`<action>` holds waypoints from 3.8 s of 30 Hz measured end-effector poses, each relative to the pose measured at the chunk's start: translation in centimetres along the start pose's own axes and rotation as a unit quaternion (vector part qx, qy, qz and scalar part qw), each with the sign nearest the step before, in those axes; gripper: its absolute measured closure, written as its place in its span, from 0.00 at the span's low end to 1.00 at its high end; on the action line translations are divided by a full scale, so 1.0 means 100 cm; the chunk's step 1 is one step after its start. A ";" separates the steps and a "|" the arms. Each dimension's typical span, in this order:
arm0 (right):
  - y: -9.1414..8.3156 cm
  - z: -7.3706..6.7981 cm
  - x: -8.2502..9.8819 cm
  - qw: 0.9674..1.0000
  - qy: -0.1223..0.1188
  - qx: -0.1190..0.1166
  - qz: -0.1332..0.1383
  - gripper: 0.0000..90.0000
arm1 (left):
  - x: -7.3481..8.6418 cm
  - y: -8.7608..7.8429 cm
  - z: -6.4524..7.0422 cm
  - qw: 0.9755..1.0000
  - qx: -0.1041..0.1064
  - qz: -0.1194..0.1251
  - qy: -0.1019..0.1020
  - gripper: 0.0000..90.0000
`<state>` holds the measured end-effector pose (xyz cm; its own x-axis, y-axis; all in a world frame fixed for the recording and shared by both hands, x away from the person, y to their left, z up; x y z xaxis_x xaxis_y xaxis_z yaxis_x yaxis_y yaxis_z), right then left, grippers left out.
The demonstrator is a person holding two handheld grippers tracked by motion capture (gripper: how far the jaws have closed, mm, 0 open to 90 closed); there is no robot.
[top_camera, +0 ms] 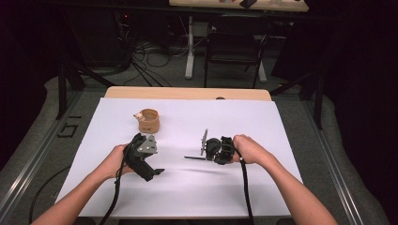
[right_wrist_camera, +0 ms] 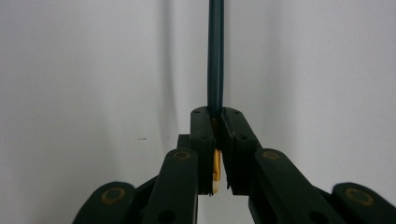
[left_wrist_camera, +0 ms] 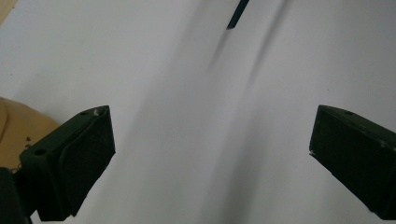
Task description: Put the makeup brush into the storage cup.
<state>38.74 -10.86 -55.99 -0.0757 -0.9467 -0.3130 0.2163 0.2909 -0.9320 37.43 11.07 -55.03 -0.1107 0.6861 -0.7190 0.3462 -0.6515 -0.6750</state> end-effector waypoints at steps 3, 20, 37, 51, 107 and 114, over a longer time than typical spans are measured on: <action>0.000 -0.001 -0.002 1.000 -0.007 0.001 0.002 0.94 | -0.003 0.003 0.000 1.000 0.005 -0.008 0.006 0.00; 0.001 -0.007 -0.018 0.999 -0.040 0.003 0.007 0.94 | -0.023 0.032 0.005 0.996 0.036 -0.056 0.052 0.12; 0.001 -0.010 -0.034 0.998 -0.064 0.006 0.013 0.94 | -0.029 0.045 0.012 0.993 0.088 -0.065 0.050 0.69; 0.001 -0.009 -0.039 0.997 -0.073 0.015 0.023 0.94 | -0.025 0.052 0.013 0.994 0.089 -0.046 0.034 0.90; -0.002 0.000 -0.006 0.951 0.170 0.061 0.251 0.01 | 0.006 0.043 0.026 0.991 0.049 0.095 -0.081 0.95; -0.001 -0.001 -0.004 0.947 0.180 0.070 0.258 0.01 | 0.005 0.040 0.023 0.988 0.035 0.118 -0.095 0.95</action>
<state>38.60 -10.49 -55.75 -0.2468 -0.5674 -0.7856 0.4407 0.6562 -0.6125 36.60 8.07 -58.45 -0.2099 0.4433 -0.8714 0.3190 -0.8114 -0.4897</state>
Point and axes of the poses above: each handheld gripper's, and its own axes: y roughly forward along the jaws, x roughly out of its underside, z roughly to its right, the point moved 8 cm from there along y, roughly forward along the jaws, and after that the axes turned 11 degrees about z, right-handed, at the moved point
